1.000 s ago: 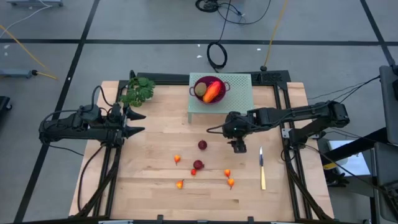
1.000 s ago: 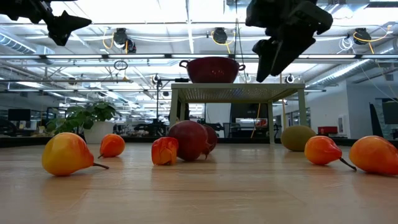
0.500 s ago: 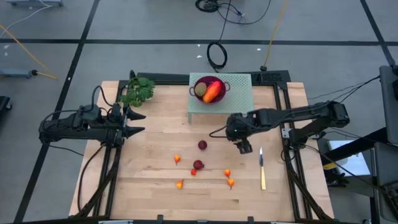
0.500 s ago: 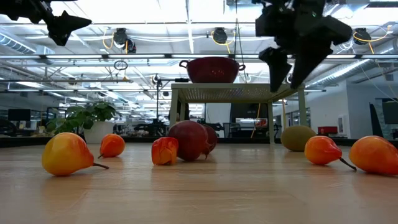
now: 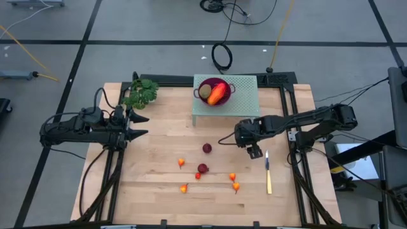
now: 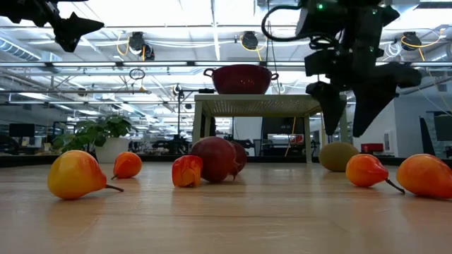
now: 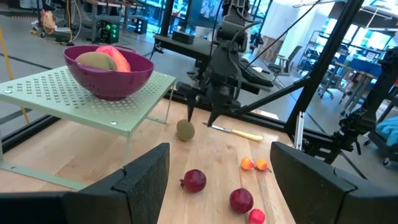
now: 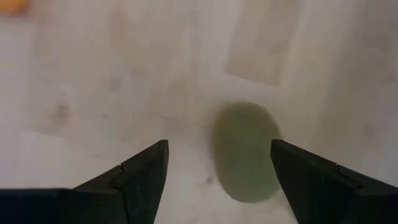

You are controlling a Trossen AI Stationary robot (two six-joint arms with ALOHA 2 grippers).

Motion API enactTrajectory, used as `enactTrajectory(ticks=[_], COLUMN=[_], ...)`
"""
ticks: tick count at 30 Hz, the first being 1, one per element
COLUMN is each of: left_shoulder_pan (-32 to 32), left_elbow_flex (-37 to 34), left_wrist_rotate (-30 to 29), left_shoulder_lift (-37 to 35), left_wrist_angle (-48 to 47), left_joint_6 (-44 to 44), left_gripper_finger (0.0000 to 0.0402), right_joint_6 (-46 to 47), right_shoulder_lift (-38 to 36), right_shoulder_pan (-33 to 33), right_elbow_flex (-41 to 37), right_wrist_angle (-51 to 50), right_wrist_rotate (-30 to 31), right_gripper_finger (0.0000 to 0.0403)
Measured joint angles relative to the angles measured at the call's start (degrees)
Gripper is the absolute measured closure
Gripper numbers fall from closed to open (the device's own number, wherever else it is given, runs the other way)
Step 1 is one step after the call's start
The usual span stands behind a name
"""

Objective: Pick & Place Fruit
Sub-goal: Put the kiwi into the strainer bowl

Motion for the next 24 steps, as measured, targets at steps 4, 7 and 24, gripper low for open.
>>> enactTrajectory(ticks=[4, 7, 24], left_shoulder_pan=[-0.01, -0.01, -0.01], left_elbow_flex=[0.02, 0.02, 0.02], left_wrist_rotate=[0.00, 0.00, -0.02], left_shoulder_lift=[0.00, 0.00, 0.00], left_wrist_angle=[0.00, 0.00, -0.04], left_joint_6=[0.00, -0.04, -0.24], left_gripper_finger=[0.0128, 0.0128, 0.0128], right_joint_6=[-0.23, -1.70, -2.93], right_shoulder_lift=[0.00, 0.00, 0.00], right_shoulder_pan=[-0.44, -0.40, -0.37], right_elbow_flex=[-0.38, -0.39, -0.39], right_wrist_angle=[0.07, 0.44, 1.49], right_wrist_rotate=[5.06, 7.31, 7.08], right_gripper_finger=[0.0124, 0.0124, 0.0124])
